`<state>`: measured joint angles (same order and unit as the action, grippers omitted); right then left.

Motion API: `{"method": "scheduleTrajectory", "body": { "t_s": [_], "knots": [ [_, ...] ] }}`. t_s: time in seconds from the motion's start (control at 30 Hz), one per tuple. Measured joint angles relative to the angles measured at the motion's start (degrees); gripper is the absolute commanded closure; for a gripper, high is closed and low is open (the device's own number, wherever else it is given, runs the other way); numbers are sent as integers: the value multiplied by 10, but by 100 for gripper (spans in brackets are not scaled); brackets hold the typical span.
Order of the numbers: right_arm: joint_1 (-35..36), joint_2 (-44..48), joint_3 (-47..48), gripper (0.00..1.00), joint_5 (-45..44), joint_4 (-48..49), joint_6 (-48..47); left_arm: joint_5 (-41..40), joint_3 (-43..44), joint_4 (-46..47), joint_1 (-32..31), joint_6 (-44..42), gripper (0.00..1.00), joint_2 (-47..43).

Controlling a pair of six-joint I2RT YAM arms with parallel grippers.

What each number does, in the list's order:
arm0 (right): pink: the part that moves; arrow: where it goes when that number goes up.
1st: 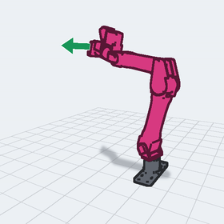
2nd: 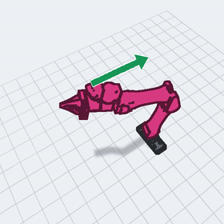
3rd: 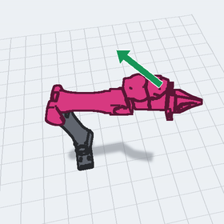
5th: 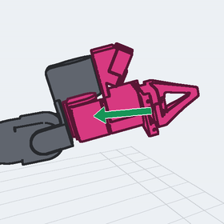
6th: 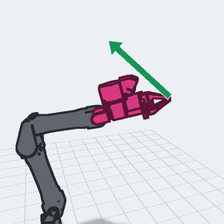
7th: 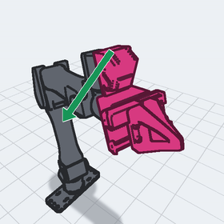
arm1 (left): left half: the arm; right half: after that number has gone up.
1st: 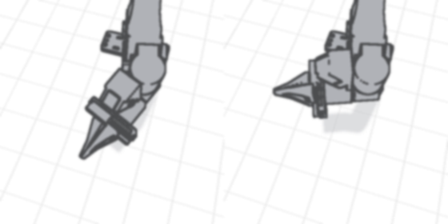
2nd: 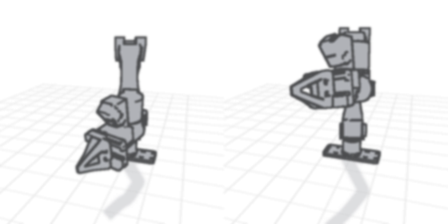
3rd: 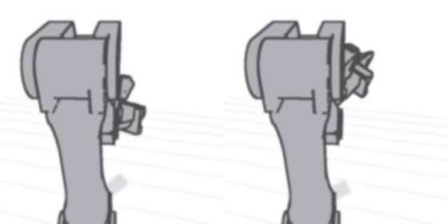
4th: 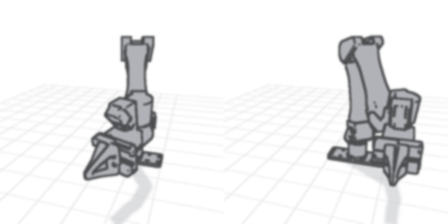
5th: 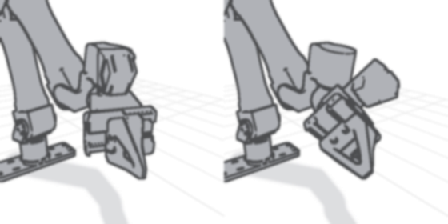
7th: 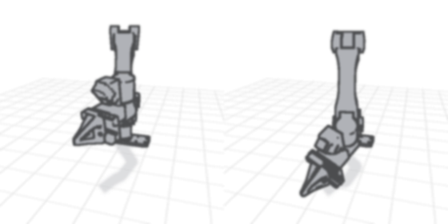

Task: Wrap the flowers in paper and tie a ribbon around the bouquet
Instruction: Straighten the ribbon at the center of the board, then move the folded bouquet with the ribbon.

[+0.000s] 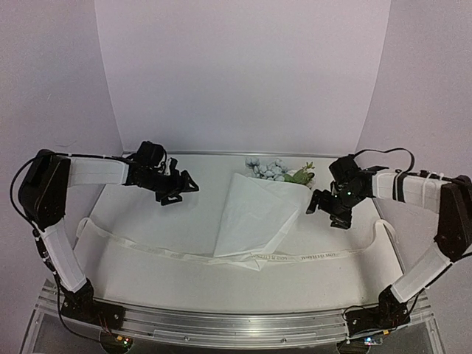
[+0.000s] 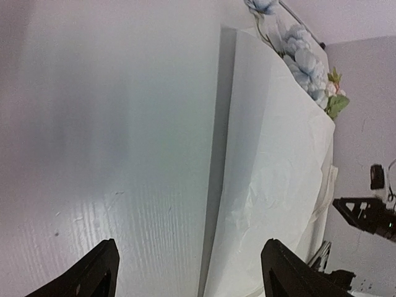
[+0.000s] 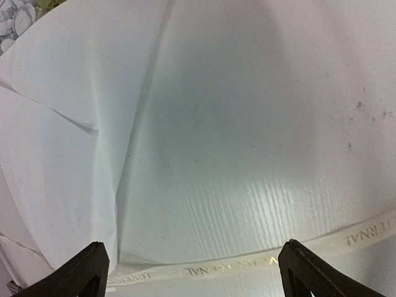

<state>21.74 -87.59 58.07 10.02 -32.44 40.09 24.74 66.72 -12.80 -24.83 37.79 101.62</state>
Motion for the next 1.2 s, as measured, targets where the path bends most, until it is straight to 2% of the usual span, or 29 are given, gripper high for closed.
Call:
{"method": "scheduleTrajectory", "body": {
  "t_s": [0.13,0.43,0.77,1.0,1.2],
  "knots": [
    [13,-53,3,2,23,60,20,44,21,26,-22,-8,19,55],
    [57,-86,3,2,49,172,68,97,68,54,-60,-4,35,137],
    [57,-127,-8,4,55,218,108,119,149,53,-94,-1,48,219],
    [67,-164,-8,26,68,252,133,130,192,46,-111,0,57,247],
    [70,-195,16,61,90,269,145,136,229,32,-120,2,60,265]
  ]
}}
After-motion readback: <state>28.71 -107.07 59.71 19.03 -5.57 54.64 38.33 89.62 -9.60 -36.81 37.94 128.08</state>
